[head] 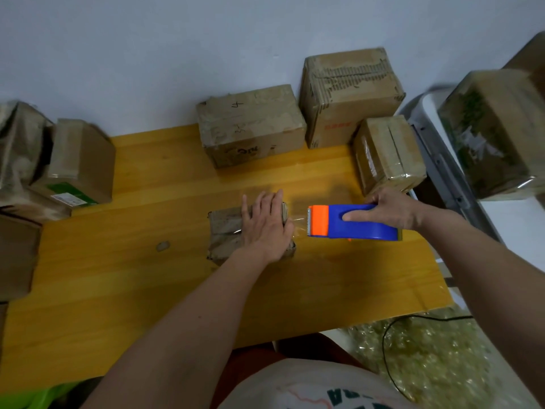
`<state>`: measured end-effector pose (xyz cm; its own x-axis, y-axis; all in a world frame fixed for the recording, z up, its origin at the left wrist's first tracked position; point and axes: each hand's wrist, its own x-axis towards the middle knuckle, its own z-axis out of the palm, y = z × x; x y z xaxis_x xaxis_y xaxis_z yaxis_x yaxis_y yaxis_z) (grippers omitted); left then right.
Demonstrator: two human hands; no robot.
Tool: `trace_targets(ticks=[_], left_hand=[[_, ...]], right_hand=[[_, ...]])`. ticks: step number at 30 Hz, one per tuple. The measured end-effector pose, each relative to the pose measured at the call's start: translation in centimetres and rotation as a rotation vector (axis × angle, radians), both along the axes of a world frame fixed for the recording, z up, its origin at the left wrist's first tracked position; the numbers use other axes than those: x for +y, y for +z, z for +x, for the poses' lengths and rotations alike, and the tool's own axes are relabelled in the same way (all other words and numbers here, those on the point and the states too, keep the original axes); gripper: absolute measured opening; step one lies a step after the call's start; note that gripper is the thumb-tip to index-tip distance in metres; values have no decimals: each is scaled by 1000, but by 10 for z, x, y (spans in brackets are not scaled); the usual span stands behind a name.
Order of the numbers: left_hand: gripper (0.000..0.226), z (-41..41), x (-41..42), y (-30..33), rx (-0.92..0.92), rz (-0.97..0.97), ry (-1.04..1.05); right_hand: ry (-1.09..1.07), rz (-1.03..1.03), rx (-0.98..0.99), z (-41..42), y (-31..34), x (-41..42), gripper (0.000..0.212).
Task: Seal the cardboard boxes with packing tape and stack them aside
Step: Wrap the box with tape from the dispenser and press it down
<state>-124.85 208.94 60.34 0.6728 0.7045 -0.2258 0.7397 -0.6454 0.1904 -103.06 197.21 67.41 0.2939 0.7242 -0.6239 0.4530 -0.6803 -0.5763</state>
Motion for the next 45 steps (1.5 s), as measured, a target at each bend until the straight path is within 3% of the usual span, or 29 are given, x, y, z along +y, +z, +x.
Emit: trace_targets(ticks=[8,13,19,22,29,33,39,40,42,45], left_hand=[[68,1,-3,1,12,9,15],[69,1,-7,0,21,34,50],[69,3,-12,-1,23,20,150],[71,-2,-9,-2,32,12,205],[84,-4,-6,1,-54,-28,319],[93,-4,-2,4,-97,-85,386],[61,-36,-3,10,-188,-48,249],[60,-45,-4,8,-167,-16,234],[61,-63,-6,3,-171,54,239],[65,-83,-10,-3,-367,138,448]], right_hand=[[235,-241,-234,-19,22,19,41],[281,-285,-489,-54,37,35,55],[315,-174,-755,-84,26,44,46],[365,-218,-930,-82,18,24,38],[39,49,-894,-75,-28,-8,39],[3,-13,-811,-88,-53,-16,40],[-10,-230,-694,-94,-60,-13,52],[-19,-202,-724,-96,-56,-8,53],[-112,62,-726,-103,-49,5,41],[-178,423,-540,-132,-41,28,19]])
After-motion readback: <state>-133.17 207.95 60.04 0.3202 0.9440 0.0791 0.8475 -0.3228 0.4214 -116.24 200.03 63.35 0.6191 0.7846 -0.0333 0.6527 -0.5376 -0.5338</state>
